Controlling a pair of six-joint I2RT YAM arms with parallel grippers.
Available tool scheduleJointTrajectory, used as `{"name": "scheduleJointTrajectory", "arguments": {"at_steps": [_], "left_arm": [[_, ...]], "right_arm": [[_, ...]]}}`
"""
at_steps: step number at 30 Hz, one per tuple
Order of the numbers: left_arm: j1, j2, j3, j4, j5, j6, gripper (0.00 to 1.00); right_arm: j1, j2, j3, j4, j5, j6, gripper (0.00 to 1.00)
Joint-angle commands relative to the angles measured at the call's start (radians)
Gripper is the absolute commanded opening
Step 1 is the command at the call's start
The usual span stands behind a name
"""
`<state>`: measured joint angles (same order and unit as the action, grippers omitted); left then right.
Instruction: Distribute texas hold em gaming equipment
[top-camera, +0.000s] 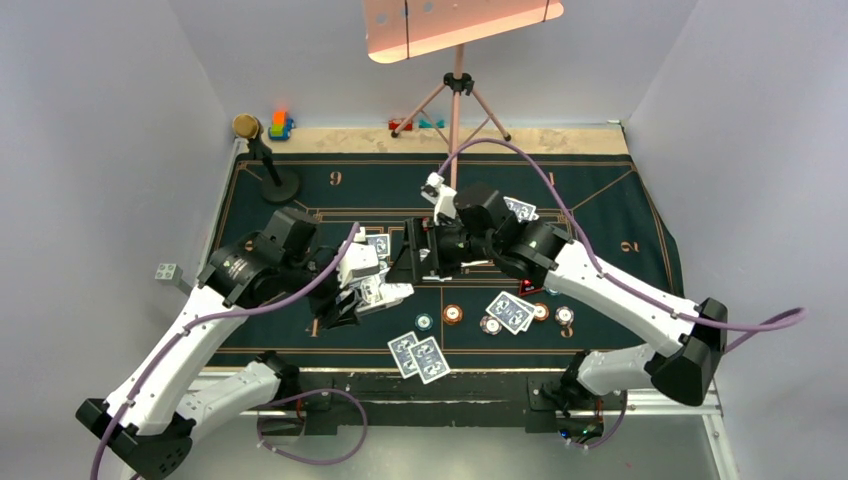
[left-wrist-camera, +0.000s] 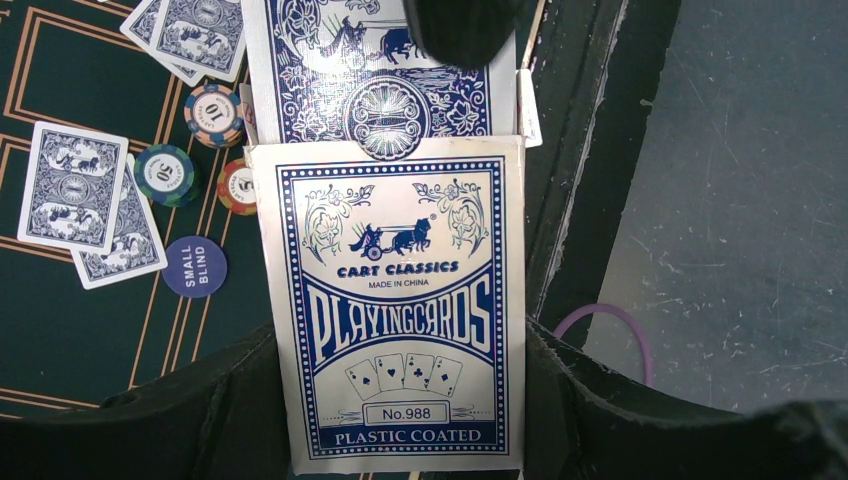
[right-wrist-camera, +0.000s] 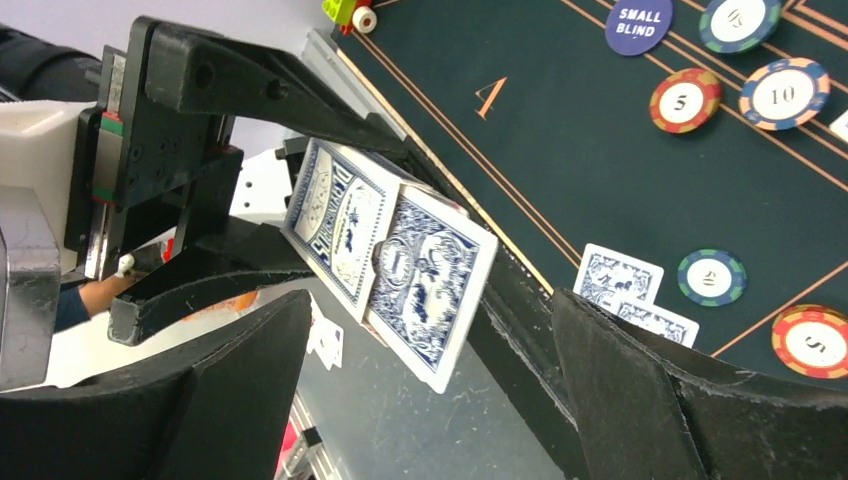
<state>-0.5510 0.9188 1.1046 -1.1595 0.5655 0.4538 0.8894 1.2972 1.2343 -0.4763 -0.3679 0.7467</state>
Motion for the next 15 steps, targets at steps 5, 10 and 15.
{"name": "scheduleJointTrajectory", "arguments": {"at_steps": [5,10,15], "left_arm": [[0.004,-0.001,0.043,0.039,0.016,-0.023,0.28],[0.004,0.012,0.056,0.058,0.008,-0.048,0.28],[0.004,0.035,0.085,0.075,0.007,-0.059,0.28]], "right_arm": [[0.099,0.096,0.129,-0.061,0.130,0.010,0.96],[0.135,0.175,0.227,-0.118,0.154,-0.006,0.97],[0.148,0.237,0.303,-0.140,0.143,-0.010,0.98]]}}
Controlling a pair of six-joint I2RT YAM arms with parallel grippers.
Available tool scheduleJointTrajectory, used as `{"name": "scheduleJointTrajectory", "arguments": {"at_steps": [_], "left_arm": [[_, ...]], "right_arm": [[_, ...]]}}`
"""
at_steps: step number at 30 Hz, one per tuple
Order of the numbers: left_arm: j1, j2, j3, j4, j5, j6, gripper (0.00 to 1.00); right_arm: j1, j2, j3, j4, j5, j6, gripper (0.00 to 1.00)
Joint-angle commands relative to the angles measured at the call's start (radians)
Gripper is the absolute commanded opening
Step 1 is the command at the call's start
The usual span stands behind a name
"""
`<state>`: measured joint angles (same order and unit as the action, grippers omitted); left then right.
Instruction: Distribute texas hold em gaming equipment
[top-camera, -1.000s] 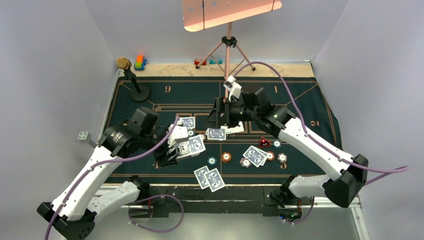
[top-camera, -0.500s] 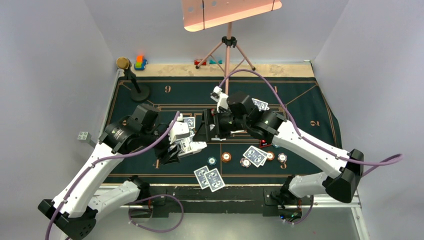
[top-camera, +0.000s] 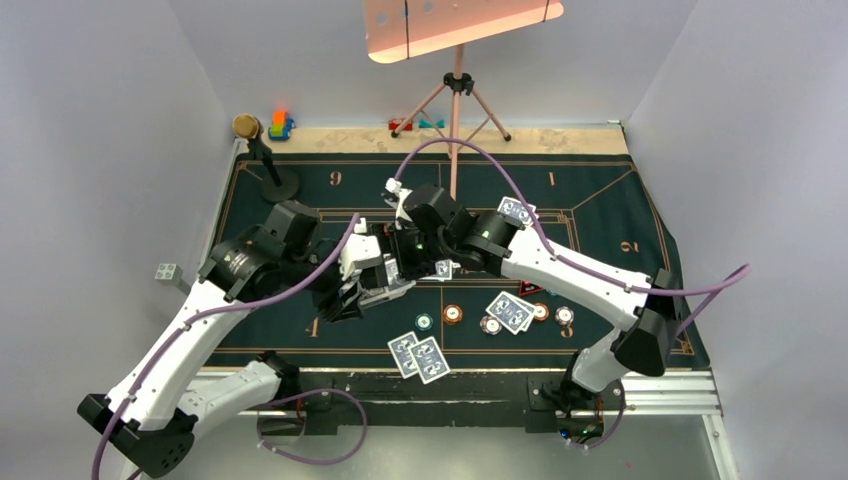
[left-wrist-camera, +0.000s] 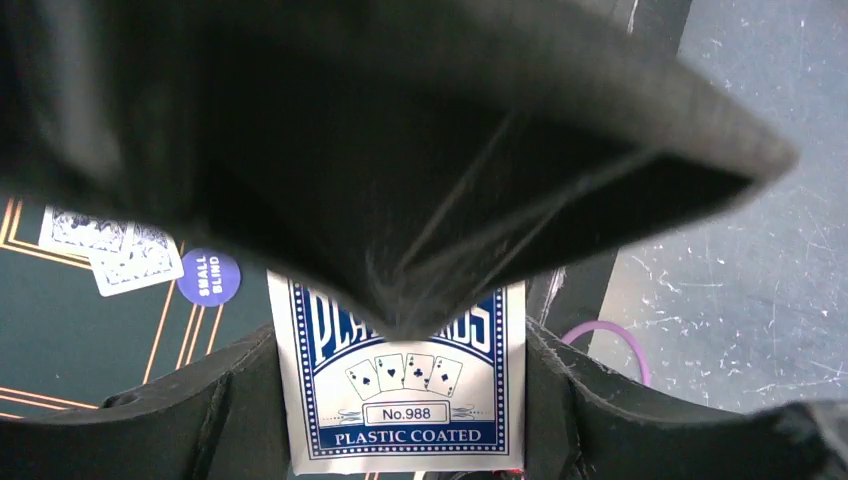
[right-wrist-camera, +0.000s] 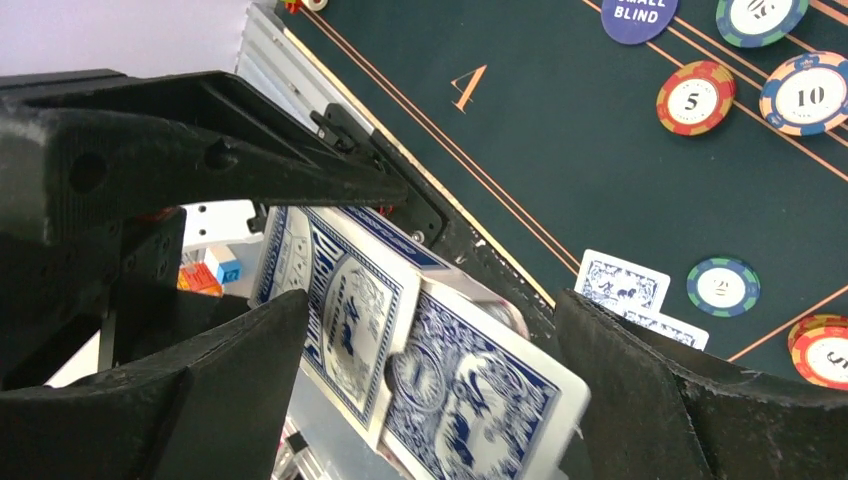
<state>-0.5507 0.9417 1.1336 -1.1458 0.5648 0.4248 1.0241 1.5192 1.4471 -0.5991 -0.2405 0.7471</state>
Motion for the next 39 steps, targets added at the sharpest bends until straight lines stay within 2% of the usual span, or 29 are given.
{"name": "scheduleJointTrajectory", "arguments": {"at_steps": [1,9,13,16,20,26,30,33,37,39], "left_arm": [[0.004,0.014,0.061,0.068,0.003,-0.034,0.28],[0.004,0.028,0.083,0.120,-0.048,-0.084,0.27],[0.004,0.026,0.077,0.124,-0.050,-0.102,0.29],[0.003,0.029,0.077,0.119,-0.040,-0.103,0.34],[0.003,0.028,0.086,0.105,-0.026,-0.090,0.43],[0.003,0.024,0.084,0.084,-0.017,-0.075,0.46],[0.004,0.021,0.087,0.081,-0.022,-0.073,0.50],[0.003,0.026,0.104,0.074,-0.032,-0.082,0.58],[0.004,0.052,0.164,0.032,-0.021,-0.089,0.63],[0.003,0.045,0.167,0.035,-0.024,-0.086,0.74]], "right_arm": [[0.014,0.022,0.098,-0.015,0.009,-0.009,0.98],[0.001,-0.013,0.045,0.075,-0.064,0.036,0.98],[-0.054,-0.106,-0.125,0.261,-0.156,0.115,0.94],[-0.102,-0.162,-0.245,0.418,-0.235,0.192,0.83],[-0.114,-0.165,-0.280,0.486,-0.281,0.204,0.68],[-0.122,-0.162,-0.317,0.636,-0.340,0.247,0.58],[-0.122,-0.137,-0.312,0.645,-0.368,0.252,0.48],[-0.126,-0.128,-0.330,0.669,-0.386,0.272,0.33],[-0.132,-0.103,-0.343,0.692,-0.414,0.292,0.24],[-0.135,-0.097,-0.343,0.697,-0.422,0.296,0.19]]}}
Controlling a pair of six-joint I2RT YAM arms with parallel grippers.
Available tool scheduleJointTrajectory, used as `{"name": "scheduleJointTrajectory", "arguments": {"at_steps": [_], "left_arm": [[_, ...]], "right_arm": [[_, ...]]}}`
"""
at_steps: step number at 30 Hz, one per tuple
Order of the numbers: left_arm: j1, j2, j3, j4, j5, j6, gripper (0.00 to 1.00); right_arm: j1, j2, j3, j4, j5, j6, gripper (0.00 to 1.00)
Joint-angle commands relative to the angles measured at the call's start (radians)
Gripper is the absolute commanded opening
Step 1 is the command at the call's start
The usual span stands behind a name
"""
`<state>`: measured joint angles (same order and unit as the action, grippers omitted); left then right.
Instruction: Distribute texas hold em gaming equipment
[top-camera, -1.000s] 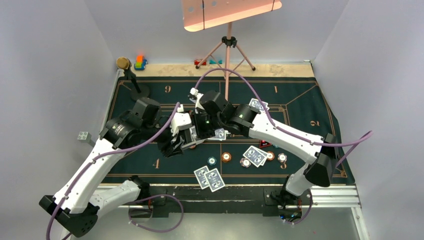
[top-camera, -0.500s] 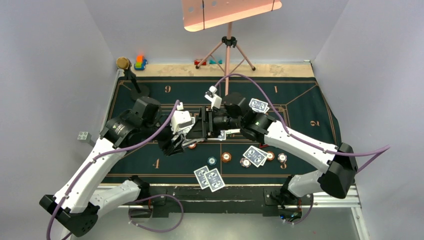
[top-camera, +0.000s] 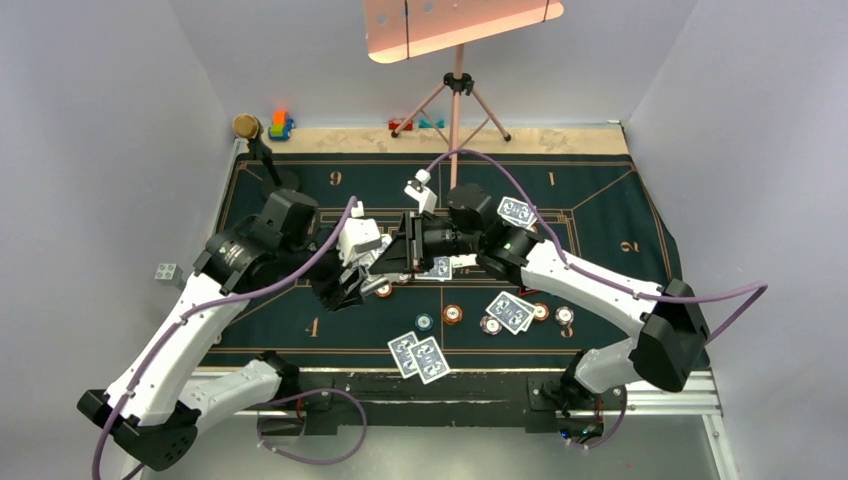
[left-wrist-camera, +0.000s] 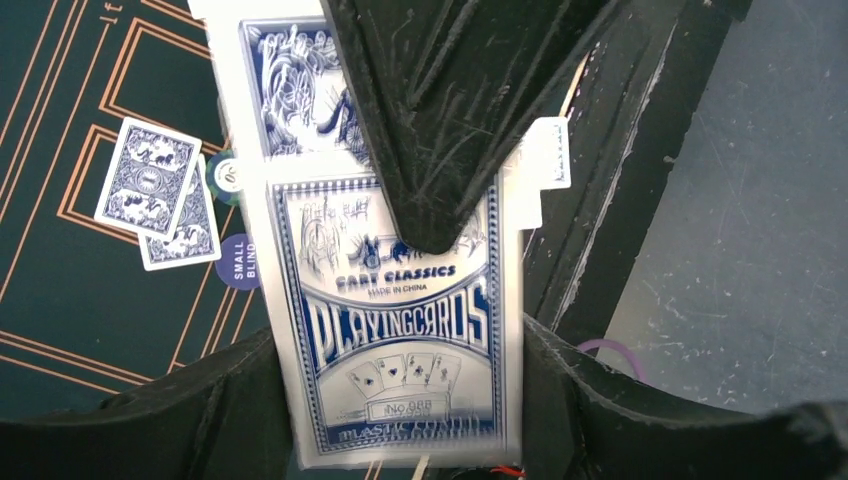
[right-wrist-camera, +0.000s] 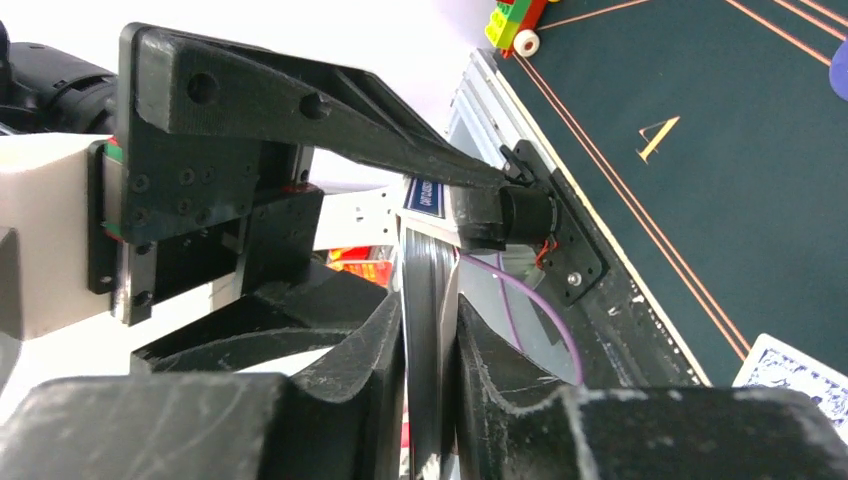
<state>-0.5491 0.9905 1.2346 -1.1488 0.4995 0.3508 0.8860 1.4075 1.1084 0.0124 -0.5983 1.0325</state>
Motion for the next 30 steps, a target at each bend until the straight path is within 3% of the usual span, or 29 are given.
{"name": "scheduleJointTrajectory", "arguments": {"at_steps": [1,3,8,13,20,30], "left_arm": [[0.002,-0.007,0.066,0.040,0.033,-0.012,0.83],[0.003,-0.016,0.072,0.035,0.011,-0.019,0.99],[0.008,-0.015,0.121,0.005,-0.046,-0.057,1.00],[0.081,0.028,0.181,-0.035,0.028,-0.077,1.00],[0.382,0.100,0.204,0.007,0.142,-0.131,1.00],[0.496,0.079,0.010,0.200,0.040,-0.190,1.00]], "right_arm": [[-0.001,0.013,-0.009,0.085,-0.066,0.010,0.18],[-0.016,-0.006,-0.018,0.063,-0.067,-0.001,0.15],[-0.082,-0.112,-0.102,-0.021,-0.062,-0.053,0.14],[-0.102,-0.156,-0.154,-0.198,-0.014,-0.177,0.15],[-0.075,-0.042,-0.239,-0.191,0.044,-0.318,0.10],[0.027,0.222,-0.209,-0.078,0.017,-0.407,0.09]]}}
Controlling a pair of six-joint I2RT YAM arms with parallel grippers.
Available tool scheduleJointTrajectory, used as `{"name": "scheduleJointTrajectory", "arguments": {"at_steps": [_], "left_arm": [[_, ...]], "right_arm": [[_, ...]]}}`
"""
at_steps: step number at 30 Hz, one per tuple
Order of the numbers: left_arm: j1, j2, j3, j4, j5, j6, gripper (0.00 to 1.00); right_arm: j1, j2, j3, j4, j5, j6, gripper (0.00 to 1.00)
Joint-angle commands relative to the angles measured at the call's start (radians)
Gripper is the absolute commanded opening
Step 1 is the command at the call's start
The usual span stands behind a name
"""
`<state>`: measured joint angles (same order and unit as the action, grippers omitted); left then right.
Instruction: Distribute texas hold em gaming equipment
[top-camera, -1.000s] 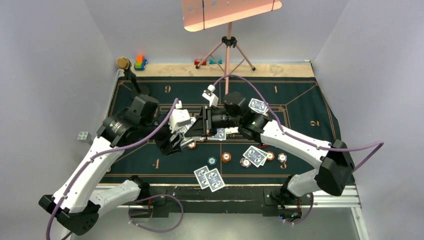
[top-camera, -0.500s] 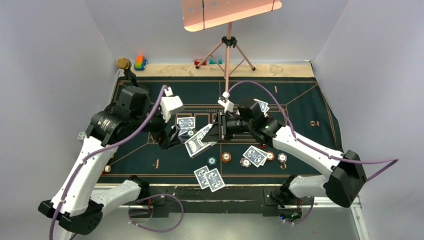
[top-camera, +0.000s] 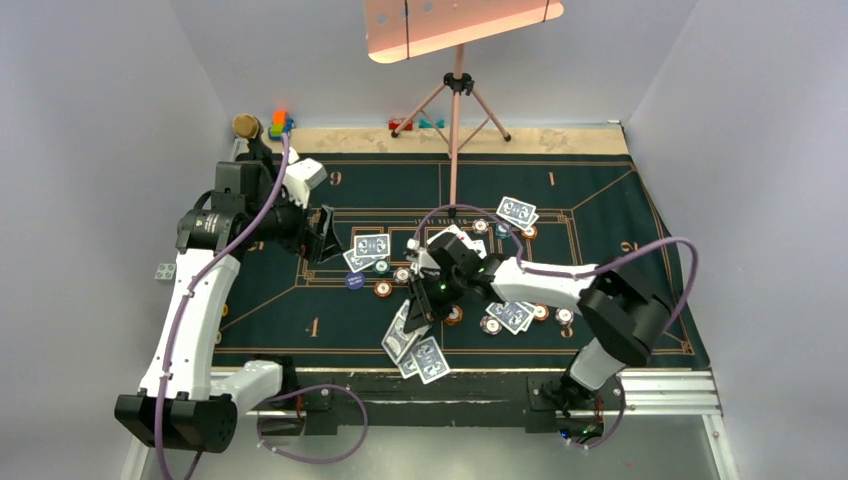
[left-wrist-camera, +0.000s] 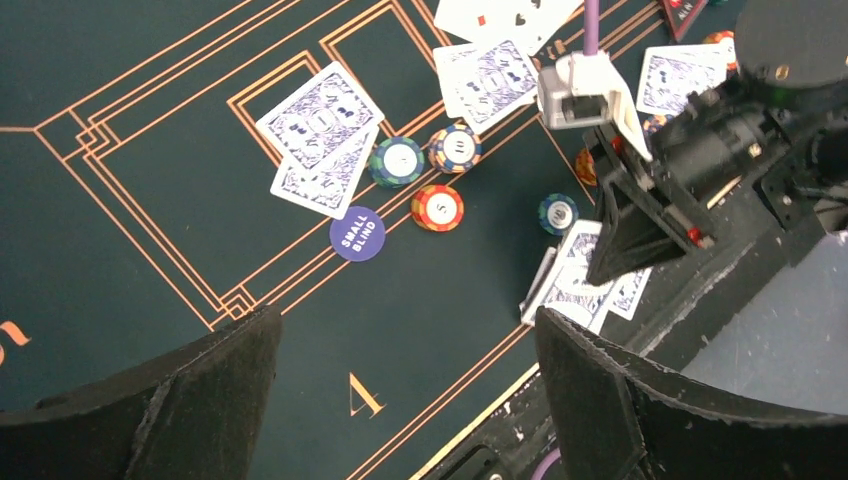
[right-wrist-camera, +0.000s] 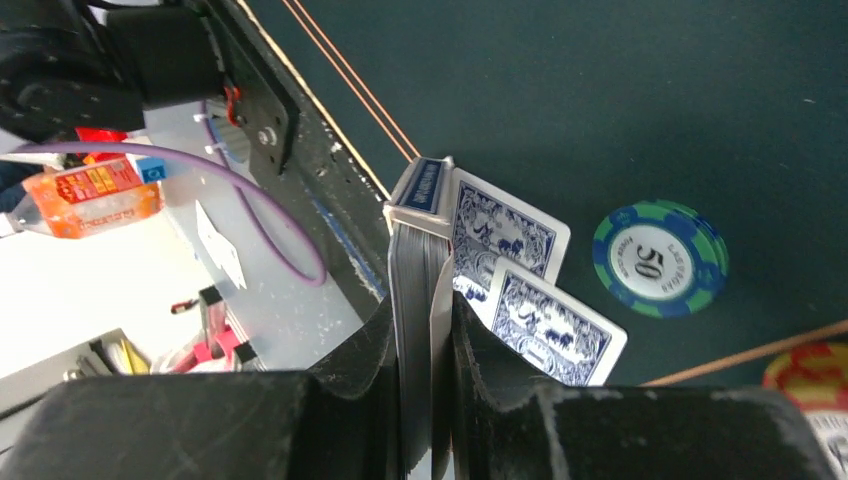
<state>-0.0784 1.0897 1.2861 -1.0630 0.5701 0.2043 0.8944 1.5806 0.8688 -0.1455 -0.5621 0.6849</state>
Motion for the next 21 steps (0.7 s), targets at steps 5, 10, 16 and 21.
{"name": "scheduleJointTrajectory", "arguments": {"at_steps": [5,10,16,21], "left_arm": [[0.033,-0.021,-0.094,0.196,-0.091,-0.060,1.00],[0.037,-0.052,-0.197,0.333,-0.159,-0.092,1.00],[0.041,-0.073,-0.270,0.422,-0.217,-0.085,1.00],[0.044,-0.054,-0.284,0.457,-0.284,-0.112,1.00]], "right_arm": [[0.028,0.108,-0.009,0.121,-0.035,-0.075,0.12],[0.035,0.156,-0.022,0.079,-0.012,-0.092,0.44],[0.042,0.094,-0.015,-0.072,0.115,-0.124,0.67],[0.041,-0.044,0.038,-0.248,0.195,-0.149,0.78]]}}
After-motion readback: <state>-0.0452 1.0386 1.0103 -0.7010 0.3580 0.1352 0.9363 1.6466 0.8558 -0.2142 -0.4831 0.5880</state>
